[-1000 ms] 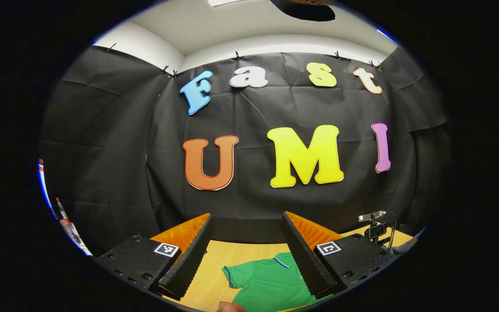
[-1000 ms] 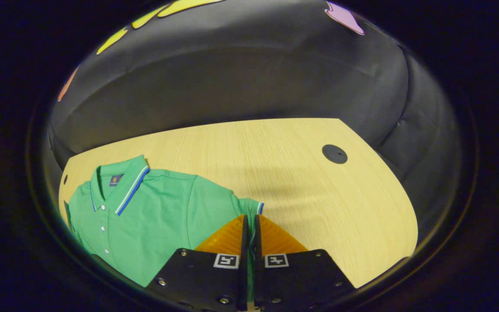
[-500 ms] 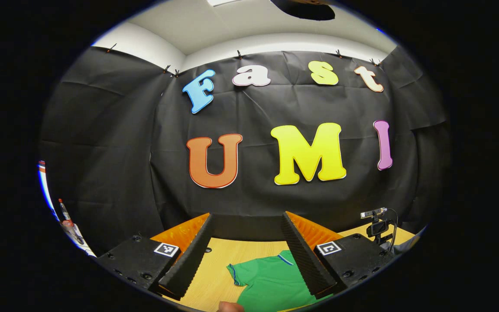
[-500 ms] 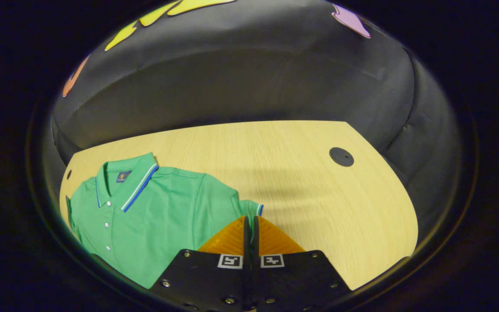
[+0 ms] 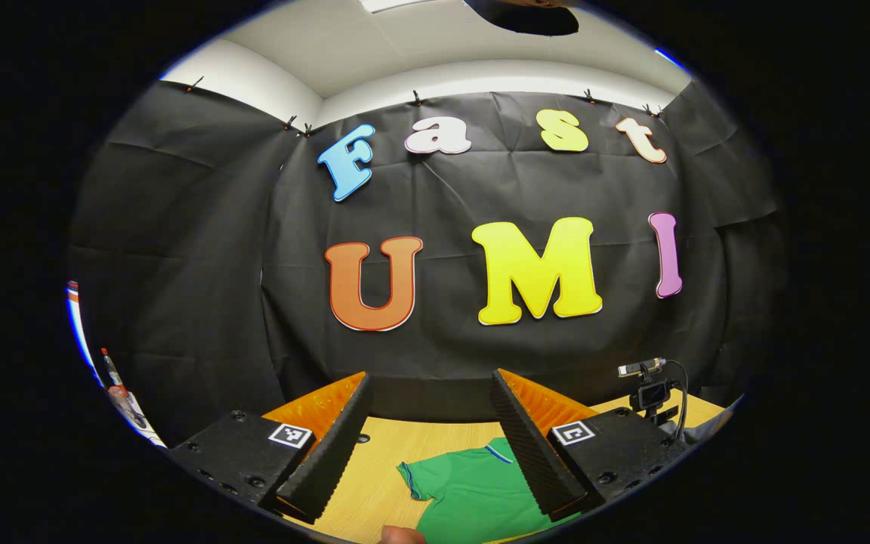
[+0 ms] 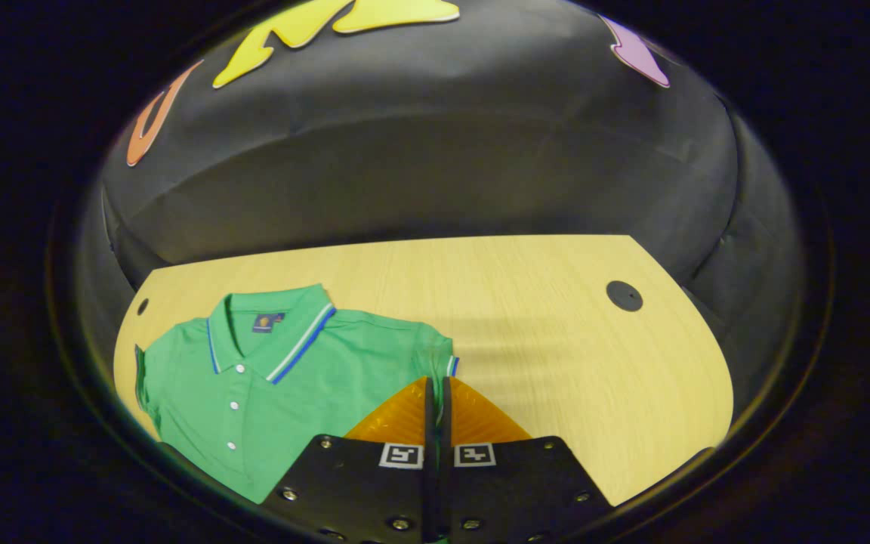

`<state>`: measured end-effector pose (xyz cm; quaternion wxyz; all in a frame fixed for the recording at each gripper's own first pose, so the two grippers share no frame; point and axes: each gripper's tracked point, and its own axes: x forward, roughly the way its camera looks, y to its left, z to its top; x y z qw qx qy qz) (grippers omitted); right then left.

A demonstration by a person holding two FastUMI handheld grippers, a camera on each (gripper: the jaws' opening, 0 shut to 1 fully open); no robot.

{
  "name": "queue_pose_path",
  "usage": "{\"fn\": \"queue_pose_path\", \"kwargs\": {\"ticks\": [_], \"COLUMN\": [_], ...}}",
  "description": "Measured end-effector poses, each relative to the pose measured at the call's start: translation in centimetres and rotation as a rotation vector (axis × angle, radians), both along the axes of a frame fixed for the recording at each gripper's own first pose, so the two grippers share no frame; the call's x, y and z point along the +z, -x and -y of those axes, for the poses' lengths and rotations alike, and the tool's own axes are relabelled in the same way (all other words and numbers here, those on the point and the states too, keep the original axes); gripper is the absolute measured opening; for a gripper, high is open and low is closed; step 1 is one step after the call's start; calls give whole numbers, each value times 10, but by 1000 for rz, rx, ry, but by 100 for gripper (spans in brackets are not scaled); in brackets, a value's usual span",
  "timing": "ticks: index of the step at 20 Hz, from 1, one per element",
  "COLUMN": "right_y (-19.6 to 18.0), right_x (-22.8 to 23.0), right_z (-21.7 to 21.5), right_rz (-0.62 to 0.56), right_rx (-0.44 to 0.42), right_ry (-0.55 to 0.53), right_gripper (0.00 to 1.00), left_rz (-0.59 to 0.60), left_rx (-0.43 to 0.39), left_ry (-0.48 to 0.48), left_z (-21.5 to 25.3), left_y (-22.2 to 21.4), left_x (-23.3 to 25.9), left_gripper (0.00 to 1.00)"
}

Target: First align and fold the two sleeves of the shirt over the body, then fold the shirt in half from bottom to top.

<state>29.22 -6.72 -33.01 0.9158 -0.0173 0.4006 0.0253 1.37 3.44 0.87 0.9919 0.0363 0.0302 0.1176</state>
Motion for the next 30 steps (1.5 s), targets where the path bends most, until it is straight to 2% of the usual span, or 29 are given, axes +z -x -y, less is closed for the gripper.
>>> {"fn": "queue_pose_path", "kwargs": {"ticks": [14,30], "right_y": [31,43], "right_x": [-3,-21], "right_z": [-77,-106], "right_rz": [-5,-44], "right_rx": [127,168], "right_ry": [-25,-1], "right_gripper": [1,1], "left_rz": [6,-7], "left_rx": [44,95], "left_ry": [-11,-12], "left_z": [-24,-47], "left_y": [20,34], "left_x": [5,1], "left_gripper": [99,99]}}
